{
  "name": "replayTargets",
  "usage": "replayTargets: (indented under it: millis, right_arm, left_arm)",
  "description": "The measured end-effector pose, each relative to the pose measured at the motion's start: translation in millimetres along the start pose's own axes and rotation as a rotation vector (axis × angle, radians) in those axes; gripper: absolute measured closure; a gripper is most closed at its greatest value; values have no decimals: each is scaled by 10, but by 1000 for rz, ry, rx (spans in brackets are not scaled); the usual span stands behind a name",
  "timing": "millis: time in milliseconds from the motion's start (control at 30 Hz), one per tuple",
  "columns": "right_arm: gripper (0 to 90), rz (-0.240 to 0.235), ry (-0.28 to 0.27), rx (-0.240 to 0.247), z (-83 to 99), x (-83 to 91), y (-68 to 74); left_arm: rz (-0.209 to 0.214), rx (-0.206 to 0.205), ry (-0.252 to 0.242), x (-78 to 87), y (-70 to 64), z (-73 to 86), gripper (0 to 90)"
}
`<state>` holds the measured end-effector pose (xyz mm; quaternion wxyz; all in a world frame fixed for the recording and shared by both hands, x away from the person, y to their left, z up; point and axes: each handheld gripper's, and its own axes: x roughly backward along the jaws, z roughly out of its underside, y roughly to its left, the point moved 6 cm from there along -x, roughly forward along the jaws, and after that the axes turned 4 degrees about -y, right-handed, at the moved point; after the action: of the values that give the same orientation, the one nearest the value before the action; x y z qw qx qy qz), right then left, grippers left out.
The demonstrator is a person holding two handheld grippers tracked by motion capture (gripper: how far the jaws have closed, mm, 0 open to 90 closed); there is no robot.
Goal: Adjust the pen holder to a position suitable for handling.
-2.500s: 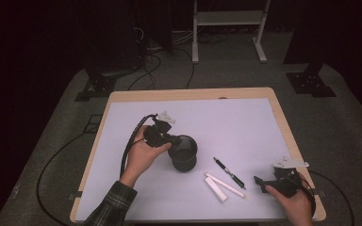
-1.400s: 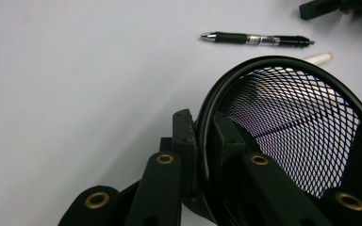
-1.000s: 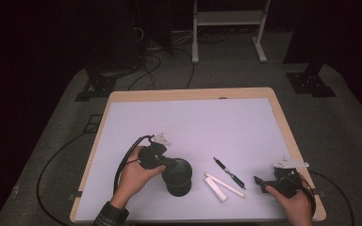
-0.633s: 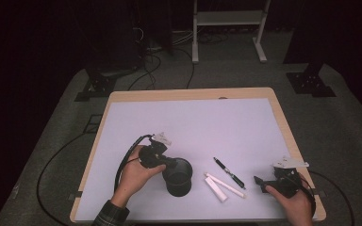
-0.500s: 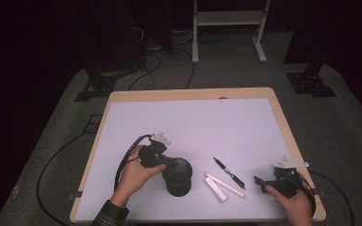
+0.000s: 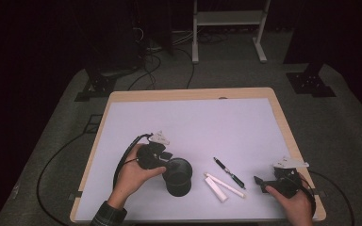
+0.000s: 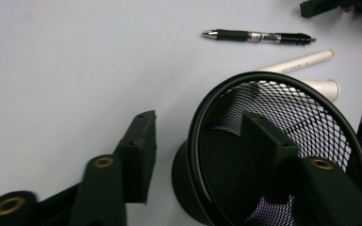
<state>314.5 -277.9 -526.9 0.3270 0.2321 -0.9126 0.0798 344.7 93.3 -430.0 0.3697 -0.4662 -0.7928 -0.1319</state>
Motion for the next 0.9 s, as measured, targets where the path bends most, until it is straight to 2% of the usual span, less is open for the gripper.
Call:
replayTargets:
  millis: [67,200,433,900]
  right_arm:
    - [68,0,0,0,0,0,1]
    - [68,0,0,0,0,0,1]
    - [68,0,1,-2,-1,-1,1]
    - [67,-1,2,-3,-1,-1,1]
  left_arm:
    - [-13,-3,-18,28,14,-6,383]
    - [-21,-8,-36,77,32,7,294]
    - [-39,-21,-74,224,49,41,211]
    - [-79,18,-127,496,124,199,172]
